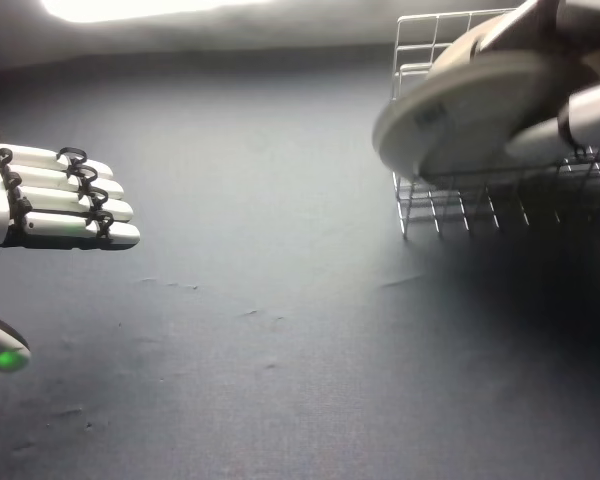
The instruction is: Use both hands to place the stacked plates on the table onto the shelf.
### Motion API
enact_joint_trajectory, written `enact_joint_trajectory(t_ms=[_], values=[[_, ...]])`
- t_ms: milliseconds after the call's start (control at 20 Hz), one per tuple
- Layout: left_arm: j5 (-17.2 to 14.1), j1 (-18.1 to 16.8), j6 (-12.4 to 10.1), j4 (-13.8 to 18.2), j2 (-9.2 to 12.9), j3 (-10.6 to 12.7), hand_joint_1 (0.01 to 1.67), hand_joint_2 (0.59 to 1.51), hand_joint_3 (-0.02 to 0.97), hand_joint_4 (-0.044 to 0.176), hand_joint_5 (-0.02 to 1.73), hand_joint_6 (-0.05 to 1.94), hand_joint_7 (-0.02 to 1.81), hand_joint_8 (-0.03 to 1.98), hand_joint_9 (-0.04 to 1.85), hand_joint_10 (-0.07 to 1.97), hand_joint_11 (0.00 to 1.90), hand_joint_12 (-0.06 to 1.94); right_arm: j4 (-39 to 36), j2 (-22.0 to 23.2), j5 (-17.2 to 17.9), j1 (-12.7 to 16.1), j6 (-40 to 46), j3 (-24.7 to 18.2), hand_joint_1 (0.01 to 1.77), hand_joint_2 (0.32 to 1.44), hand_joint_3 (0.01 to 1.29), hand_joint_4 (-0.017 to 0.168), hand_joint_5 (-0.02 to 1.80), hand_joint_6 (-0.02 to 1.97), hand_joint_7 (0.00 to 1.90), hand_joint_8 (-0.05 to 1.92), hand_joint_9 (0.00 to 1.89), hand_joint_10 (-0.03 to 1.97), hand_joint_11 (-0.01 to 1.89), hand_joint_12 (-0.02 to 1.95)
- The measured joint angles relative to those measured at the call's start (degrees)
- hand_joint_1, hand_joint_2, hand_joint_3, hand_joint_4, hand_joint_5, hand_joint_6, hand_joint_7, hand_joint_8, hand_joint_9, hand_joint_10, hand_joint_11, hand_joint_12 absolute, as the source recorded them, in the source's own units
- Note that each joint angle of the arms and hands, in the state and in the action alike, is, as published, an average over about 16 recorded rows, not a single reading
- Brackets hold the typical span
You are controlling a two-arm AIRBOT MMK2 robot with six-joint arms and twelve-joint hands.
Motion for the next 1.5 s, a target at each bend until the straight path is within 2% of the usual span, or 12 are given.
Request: enact_joint_trajectory(t_ms=[200,400,750,950,1200,1500], values=[[-0.19,0.02,-0.2,-0.23,-0.07,0.23,0.01,1.117,0.019,-0.003,0.02,0.02,0.02,0.01,0.02,-0.06,0.01,0.01,-1.74,0.15,0.73,-0.69,-0.55,0.01,1.39,1.01,0.01,-0.006,0.86,0.98,0.98,0.81,0.93,1.16,0.77,1.41],[-0.39,0.05,-0.32,-0.41,-0.15,0.4,0.01,1.116,0.019,-0.003,0.02,0.02,0.02,0.01,0.02,-0.06,0.01,0.01,-3.08,0.17,1.26,-0.95,-1.03,-0.01,1.37,1.02,0.01,-0.006,0.79,0.85,0.91,0.71,0.85,1.04,0.69,1.42],[-0.64,0.11,-0.58,-0.59,-0.27,0.68,0.01,1.116,0.02,-0.003,0.02,0.02,0.02,0.01,0.02,-0.06,0.01,0.01,-5.41,0.14,2.38,-0.08,-1.4,-0.04,1.29,1.05,0.02,-0.005,0.59,0.59,0.73,0.45,0.61,0.84,0.4,1.49],[-0.74,0.14,-0.71,-0.69,-0.35,0.8,0.01,1.117,0.019,-0.003,0.02,0.02,0.02,0.01,0.02,-0.06,0.01,0.01,-8.44,0.13,3.72,0.77,-1.45,-0.06,1.2,1.06,0.02,-0.004,0.43,0.43,0.57,0.28,0.4,0.73,0.2,1.49],[-0.83,0.16,-0.91,-0.74,-0.46,0.93,0.01,1.117,0.019,-0.003,0.02,0.02,0.02,0.01,0.02,-0.06,0.01,0.01,-15.57,0.13,7.0,1.95,-1.68,-0.05,1.06,1.08,0.02,-0.004,0.24,0.27,0.35,0.13,0.2,0.51,0.05,1.15],[-0.92,0.16,-1.06,-0.76,-0.53,1.03,0.01,1.117,0.019,-0.003,0.02,0.02,0.02,0.01,0.02,-0.06,0.01,0.01,-28.31,0.13,13.54,2.76,-2.72,-0.04,0.86,1.08,0.02,-0.003,0.09,0.12,0.14,0.05,0.06,0.24,0.01,0.66]])
